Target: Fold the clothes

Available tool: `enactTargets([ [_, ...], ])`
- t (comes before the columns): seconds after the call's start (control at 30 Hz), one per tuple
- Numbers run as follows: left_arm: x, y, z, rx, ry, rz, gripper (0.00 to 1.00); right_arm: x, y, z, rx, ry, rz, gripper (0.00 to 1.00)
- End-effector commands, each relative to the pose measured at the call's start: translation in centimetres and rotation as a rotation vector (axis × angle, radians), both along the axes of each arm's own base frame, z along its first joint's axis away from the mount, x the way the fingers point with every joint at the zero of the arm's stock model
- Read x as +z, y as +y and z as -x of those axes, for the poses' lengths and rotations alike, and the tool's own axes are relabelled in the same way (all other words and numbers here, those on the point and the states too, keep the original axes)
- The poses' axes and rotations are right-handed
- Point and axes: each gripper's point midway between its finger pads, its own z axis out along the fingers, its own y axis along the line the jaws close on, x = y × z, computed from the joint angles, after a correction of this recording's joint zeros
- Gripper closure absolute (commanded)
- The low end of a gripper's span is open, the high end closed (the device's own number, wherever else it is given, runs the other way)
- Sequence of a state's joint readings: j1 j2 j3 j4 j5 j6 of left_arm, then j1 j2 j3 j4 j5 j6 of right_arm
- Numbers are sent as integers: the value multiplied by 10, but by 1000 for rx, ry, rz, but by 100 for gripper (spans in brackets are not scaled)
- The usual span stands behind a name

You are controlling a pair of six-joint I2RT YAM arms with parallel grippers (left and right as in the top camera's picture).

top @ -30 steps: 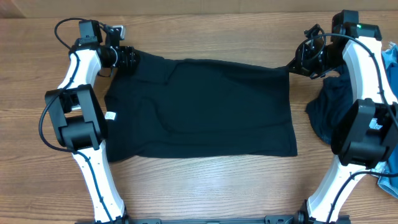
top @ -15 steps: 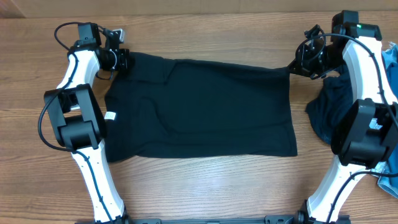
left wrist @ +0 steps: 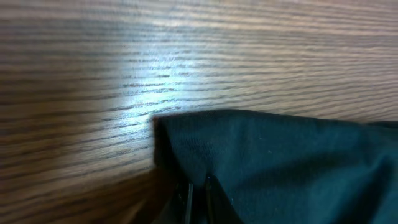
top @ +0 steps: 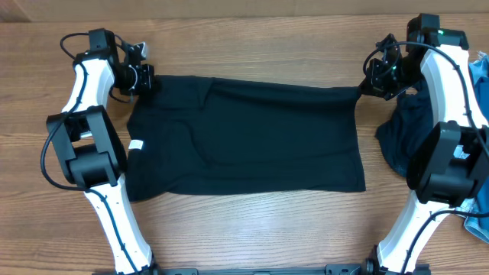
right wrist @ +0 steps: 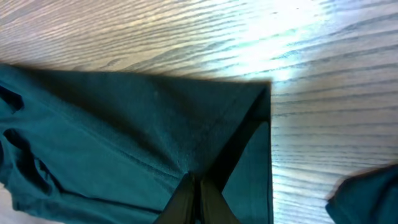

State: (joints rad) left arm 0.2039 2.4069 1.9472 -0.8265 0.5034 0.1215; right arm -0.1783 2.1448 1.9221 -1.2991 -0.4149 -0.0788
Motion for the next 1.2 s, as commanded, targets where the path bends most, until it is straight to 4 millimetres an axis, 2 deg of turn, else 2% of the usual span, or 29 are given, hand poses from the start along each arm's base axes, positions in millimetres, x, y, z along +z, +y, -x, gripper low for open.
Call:
enactTargets([
  [0.0,44,4,-12,13,-90,-4,96,15,1,-11,13,-81,19,96],
  [0.1,60,3,-22,5,-139,7,95,22,4,-27,15,-154,-9,96],
  [0.33,60,3,-28,13,-156,-25,91,22,5,-28,15,-159,-11,96],
  [0.53,59,3,-26,22,-140,-18,96,21,5,-24,15,-143,-14,96],
  [0.67,70,-10,-21,-7,-137,61,96,24,13,-20,29,-134,-63,96],
  [0.83,88,-14,-28,-22,-177,85,96,28,15,-30,34,-181,-74,96],
  [0.93,97,-21,-26,-37,-177,129,96,30,21,-23,38,-156,-114,96],
  [1.0,97,-22,-17,-34,-136,145,96,30,26,-14,34,-115,-144,96],
  [1.17,80,-16,11,-15,15,96,96,30,38,18,22,33,-218,96],
])
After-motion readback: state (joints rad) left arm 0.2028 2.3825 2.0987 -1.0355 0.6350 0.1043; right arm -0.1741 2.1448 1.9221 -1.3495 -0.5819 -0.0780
